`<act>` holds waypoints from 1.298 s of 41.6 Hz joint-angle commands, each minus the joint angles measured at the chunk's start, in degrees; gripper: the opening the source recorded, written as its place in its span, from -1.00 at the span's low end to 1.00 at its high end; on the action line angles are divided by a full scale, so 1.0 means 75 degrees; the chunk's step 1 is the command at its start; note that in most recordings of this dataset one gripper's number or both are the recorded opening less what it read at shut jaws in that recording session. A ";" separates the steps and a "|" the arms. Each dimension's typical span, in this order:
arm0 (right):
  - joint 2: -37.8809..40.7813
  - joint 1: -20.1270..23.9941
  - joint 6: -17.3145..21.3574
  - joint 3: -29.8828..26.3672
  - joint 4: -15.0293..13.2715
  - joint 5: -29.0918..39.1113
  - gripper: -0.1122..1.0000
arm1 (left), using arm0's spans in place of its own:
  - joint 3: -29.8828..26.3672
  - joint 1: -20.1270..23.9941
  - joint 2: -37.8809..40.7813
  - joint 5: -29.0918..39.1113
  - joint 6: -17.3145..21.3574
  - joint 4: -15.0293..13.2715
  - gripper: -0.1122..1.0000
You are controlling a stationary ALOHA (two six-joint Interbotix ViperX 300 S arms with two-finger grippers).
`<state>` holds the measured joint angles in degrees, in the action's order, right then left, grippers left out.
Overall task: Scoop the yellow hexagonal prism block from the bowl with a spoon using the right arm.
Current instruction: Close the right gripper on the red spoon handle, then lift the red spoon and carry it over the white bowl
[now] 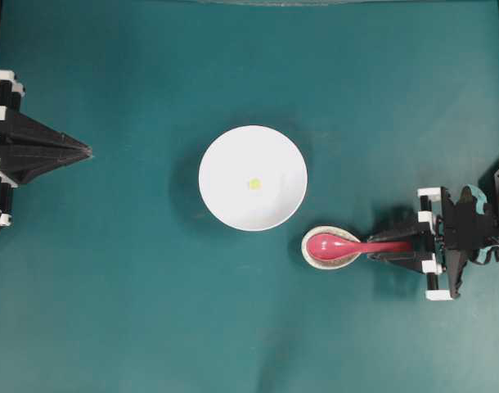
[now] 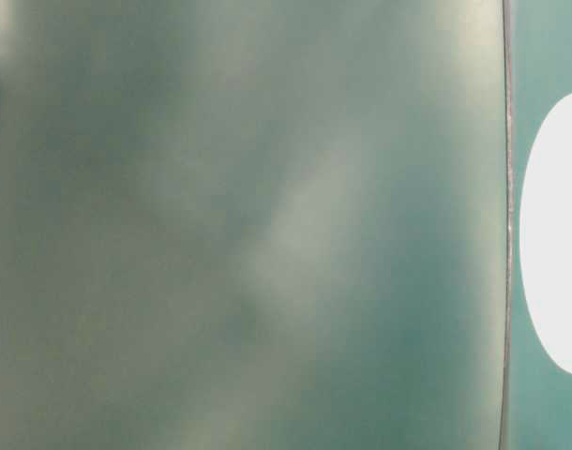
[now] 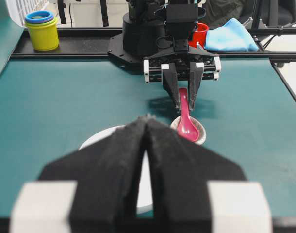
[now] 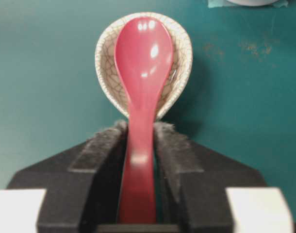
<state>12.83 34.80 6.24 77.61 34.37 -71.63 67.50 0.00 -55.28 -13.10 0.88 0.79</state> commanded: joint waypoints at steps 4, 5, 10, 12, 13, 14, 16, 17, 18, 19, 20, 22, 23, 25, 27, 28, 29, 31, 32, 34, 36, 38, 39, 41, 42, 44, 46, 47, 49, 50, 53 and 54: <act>-0.0340 0.0023 0.0023 0.0047 0.0023 -0.0035 -0.37 | -0.0234 0.0000 0.0047 -0.0035 0.0012 0.0023 -0.73; -0.0398 0.0023 0.0023 0.0059 0.0023 -0.0047 -0.37 | -0.0234 -0.0012 0.0047 -0.0035 0.0012 0.0023 -0.73; -0.0797 0.0023 0.0000 0.0129 0.0023 -0.0035 -0.37 | -0.0234 -0.0012 0.0047 -0.0035 0.0012 0.0023 -0.73; -0.1043 0.0012 -0.0023 0.0164 0.0023 -0.0023 -0.37 | -0.0234 -0.0012 0.0035 -0.0035 0.0012 0.0023 -0.73; -0.1207 0.0012 -0.0047 0.0188 0.0023 0.0000 -0.37 | -0.0234 -0.0012 0.0047 -0.0035 0.0012 0.0023 -0.73; -0.1324 -0.0012 -0.0070 0.0211 0.0023 0.0023 -0.37 | -0.0234 0.0000 0.0047 -0.0035 0.0012 0.0023 -0.73; -0.1629 -0.0035 -0.0117 0.0246 0.0012 0.0129 -0.37 | -0.0223 -0.0012 0.0047 -0.0035 0.0012 0.0023 -0.73; -0.1828 -0.0070 -0.0152 0.0270 0.0023 0.0234 -0.37 | -0.0223 -0.0012 0.0047 -0.0035 0.0012 0.0023 -0.74; -0.1969 -0.0105 -0.0176 0.0281 0.0023 0.0305 -0.37 | -0.0223 -0.0012 0.0047 -0.0035 0.0012 0.0023 -0.73; -0.2109 -0.0141 -0.0223 0.0281 0.0023 0.0398 -0.37 | -0.0234 -0.0012 0.0047 -0.0035 0.0012 0.0023 -0.73; -0.2320 -0.0199 -0.0293 0.0281 0.0023 0.0551 -0.37 | -0.0234 -0.0012 0.0047 -0.0035 0.0012 0.0023 -0.74; -0.2684 -0.0316 -0.0469 0.0258 0.0012 0.0891 -0.37 | -0.0234 -0.0012 0.0047 -0.0035 0.0012 0.0023 -0.73; -0.2848 -0.0363 -0.0562 0.0234 0.0023 0.1043 -0.37 | -0.0234 -0.0012 0.0047 -0.0035 0.0012 0.0023 -0.73; -0.3316 -0.0516 -0.0867 0.0164 0.0023 0.1523 -0.37 | -0.0223 0.0000 0.0047 -0.0023 0.0012 0.0023 -0.73; -0.3715 -0.0691 -0.1172 0.0082 0.0023 0.1957 -0.37 | -0.0223 -0.0012 0.0047 0.0035 0.0012 0.0023 -0.73; -0.3949 -0.0809 -0.1359 0.0023 0.0023 0.2273 -0.37 | -0.0234 0.0000 0.0047 0.0059 0.0012 0.0023 -0.73; -0.4113 -0.0902 -0.1477 -0.0012 0.0023 0.2484 -0.37 | -0.0234 -0.0012 0.0047 0.0082 0.0012 0.0023 -0.73; -0.4535 -0.1148 -0.1781 -0.0141 0.0012 0.3070 -0.37 | -0.0234 -0.0012 0.0047 0.0152 0.0012 0.0023 -0.73; -0.4770 -0.1301 -0.1980 -0.0223 0.0023 0.3422 -0.37 | -0.0223 -0.0012 0.0047 0.0176 0.0012 0.0023 -0.74; -0.5063 -0.1523 -0.2203 -0.0340 0.0023 0.3926 -0.37 | -0.0234 -0.0012 0.0047 0.0223 0.0012 0.0023 -0.73; -0.5426 -0.1828 -0.2473 -0.0516 0.0023 0.4570 -0.37 | -0.0234 0.0000 0.0047 0.0258 0.0012 0.0023 -0.73; -0.5754 -0.2145 -0.2730 -0.0715 0.0023 0.5238 -0.37 | -0.0234 -0.0012 0.0047 0.0270 0.0012 0.0023 -0.73; -0.5918 -0.2320 -0.2859 -0.0844 0.0012 0.5613 -0.37 | -0.0223 -0.0012 0.0047 0.0281 0.0012 0.0023 -0.73; -0.6117 -0.2566 -0.3023 -0.1020 0.0012 0.6094 -0.37 | -0.0234 -0.0012 0.0047 0.0270 0.0012 0.0023 -0.73; -0.6234 -0.2754 -0.3129 -0.1148 0.0012 0.6445 -0.37 | -0.0234 0.0000 0.0035 0.0270 0.0012 0.0023 -0.73; -0.6398 -0.3059 -0.3293 -0.1371 0.0012 0.6996 -0.37 | -0.0234 -0.0012 0.0047 0.0281 0.0012 0.0023 -0.73; -0.6480 -0.3387 -0.3422 -0.1605 0.0000 0.7500 -0.37 | -0.0234 0.0000 0.0047 0.0293 0.0012 0.0023 -0.73; -0.6492 -0.3586 -0.3504 -0.1758 0.0000 0.7793 -0.37 | -0.0234 -0.0012 0.0035 0.0293 0.0012 0.0023 -0.73; -0.6492 -0.3855 -0.3586 -0.1957 0.0000 0.8180 -0.37 | -0.0234 0.0000 0.0035 0.0293 0.0012 0.0023 -0.74; -0.6492 -0.4066 -0.3621 -0.2109 0.0000 0.8484 -0.37 | -0.0234 0.0000 0.0047 0.0281 0.0012 0.0023 -0.73; -0.6434 -0.4559 -0.3715 -0.2496 -0.0012 0.9234 -0.37 | -0.0234 -0.0012 0.0047 0.0281 0.0012 0.0023 -0.73; -0.6398 -0.4770 -0.3727 -0.2660 -0.0012 0.9563 -0.37 | -0.0246 -0.0012 0.0047 0.0293 0.0012 0.0023 -0.74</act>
<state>-35.33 2.81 -21.45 61.88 34.45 -5.63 67.41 -0.09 -55.28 -10.72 0.88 0.79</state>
